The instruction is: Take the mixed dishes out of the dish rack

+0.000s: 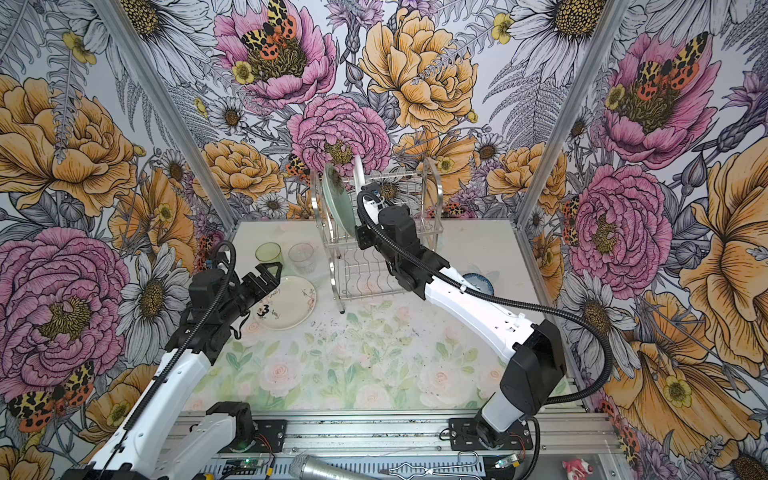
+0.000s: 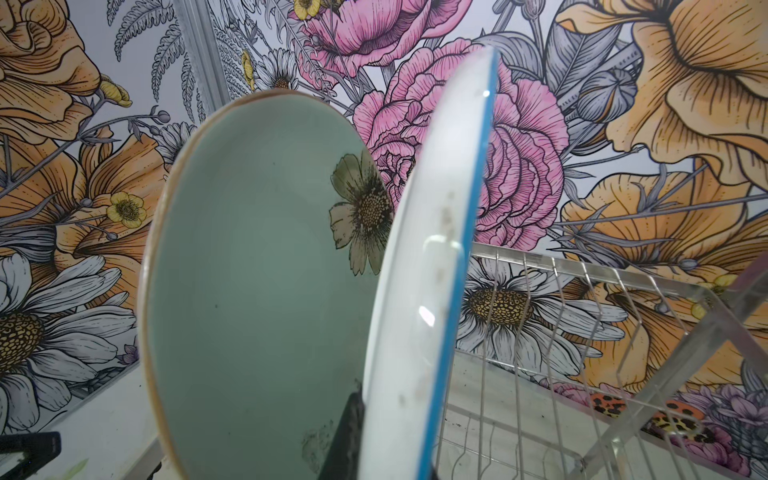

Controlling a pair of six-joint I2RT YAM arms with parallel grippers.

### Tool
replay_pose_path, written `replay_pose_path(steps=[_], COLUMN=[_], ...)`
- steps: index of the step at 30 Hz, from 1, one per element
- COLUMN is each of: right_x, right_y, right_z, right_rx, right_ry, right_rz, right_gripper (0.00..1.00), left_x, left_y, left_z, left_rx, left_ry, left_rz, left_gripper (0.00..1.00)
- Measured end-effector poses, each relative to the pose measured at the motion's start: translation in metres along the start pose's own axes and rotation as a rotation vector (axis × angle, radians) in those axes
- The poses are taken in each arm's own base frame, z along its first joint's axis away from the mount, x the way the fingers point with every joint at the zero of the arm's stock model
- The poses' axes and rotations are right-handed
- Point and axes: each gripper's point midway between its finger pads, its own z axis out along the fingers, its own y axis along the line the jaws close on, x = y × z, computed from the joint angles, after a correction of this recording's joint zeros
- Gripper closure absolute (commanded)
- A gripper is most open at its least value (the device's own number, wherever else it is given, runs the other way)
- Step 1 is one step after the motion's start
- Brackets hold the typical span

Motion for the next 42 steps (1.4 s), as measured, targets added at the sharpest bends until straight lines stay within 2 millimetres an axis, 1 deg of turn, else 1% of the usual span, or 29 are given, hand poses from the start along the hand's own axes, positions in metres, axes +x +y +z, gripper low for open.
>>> replay_pose_path(steps=[2,3,5,16,27,42], right_x=[0.0,0.0,0.0,-0.002,-0.003,-0.002], right_y=[0.0,0.0,0.0,-0.007,-0.007,-0.01], right_z=[0.001,0.001,0.002,0.004,0.005,0.002], right_rx=[0.014,0.02,0.031,0.082,0.08,0.088], right_ry=[0.0,0.0,0.0,-0.007,-0.015,-0.083], right_rz=[-0.003,-0.004,-0.003,0.011,0.014,0.027], right_gripper=[0.95,0.94,1.0,1.0,1.0,1.0], left_x=[0.0,0.0,0.0,0.002,0.002,0.003], left_y=[0.0,0.0,0.0,-0.002,-0.003,-0.004], left_z=[0.0,0.0,0.0,0.0,0.0,-0.003], left_rx=[0.0,0.0,0.0,0.015,0.02,0.023], left_ry=[0.0,0.0,0.001,0.013,0.018,0.017], left_rz=[0.0,0.0,0.0,-0.002,-0.002,-0.002], left_gripper=[0.01,0.01,0.01,0.01,0.01,0.01])
